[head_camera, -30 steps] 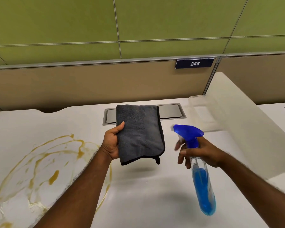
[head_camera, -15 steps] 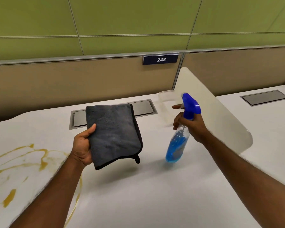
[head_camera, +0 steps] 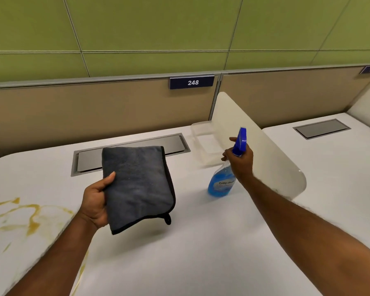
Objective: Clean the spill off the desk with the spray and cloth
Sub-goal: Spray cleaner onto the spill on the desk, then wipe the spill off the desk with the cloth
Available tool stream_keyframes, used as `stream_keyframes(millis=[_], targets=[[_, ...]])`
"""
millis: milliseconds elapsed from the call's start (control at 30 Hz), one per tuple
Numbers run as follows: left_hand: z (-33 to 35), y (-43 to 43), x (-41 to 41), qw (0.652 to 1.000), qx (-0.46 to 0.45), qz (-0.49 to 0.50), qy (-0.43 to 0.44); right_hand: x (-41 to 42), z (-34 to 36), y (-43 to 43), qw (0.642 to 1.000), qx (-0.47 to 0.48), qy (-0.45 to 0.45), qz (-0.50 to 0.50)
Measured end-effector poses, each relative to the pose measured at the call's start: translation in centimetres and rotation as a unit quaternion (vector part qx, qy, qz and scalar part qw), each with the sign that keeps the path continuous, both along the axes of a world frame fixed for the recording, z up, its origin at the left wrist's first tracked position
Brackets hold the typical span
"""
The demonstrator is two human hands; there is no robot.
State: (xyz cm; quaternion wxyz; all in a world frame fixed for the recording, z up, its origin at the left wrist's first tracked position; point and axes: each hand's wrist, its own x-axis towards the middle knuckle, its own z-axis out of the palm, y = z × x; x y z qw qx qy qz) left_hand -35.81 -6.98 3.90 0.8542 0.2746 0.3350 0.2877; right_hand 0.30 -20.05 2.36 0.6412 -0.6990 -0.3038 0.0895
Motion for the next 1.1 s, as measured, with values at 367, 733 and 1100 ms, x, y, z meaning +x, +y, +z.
stream_keyframes(millis=[367,733,1100], targets=[[-0.1,-0.9,-0.5,0.999,-0.015,0.006,0.030,-0.3,-1.3,-0.5,0.994,-0.078,-0.065,-0.046],[0.9,-2.5,-3.2,1.000,-0.010,-0.008,0.018,-8.6,-5.4,-6.9,0.964,-0.084,-0.119,-0.223],[-0.2,-4.4,-12.3,0.997,-0.041,-0.032,0.049,-28.1,-1.8,-1.9,0.795,-0.141,0.474,0.350]])
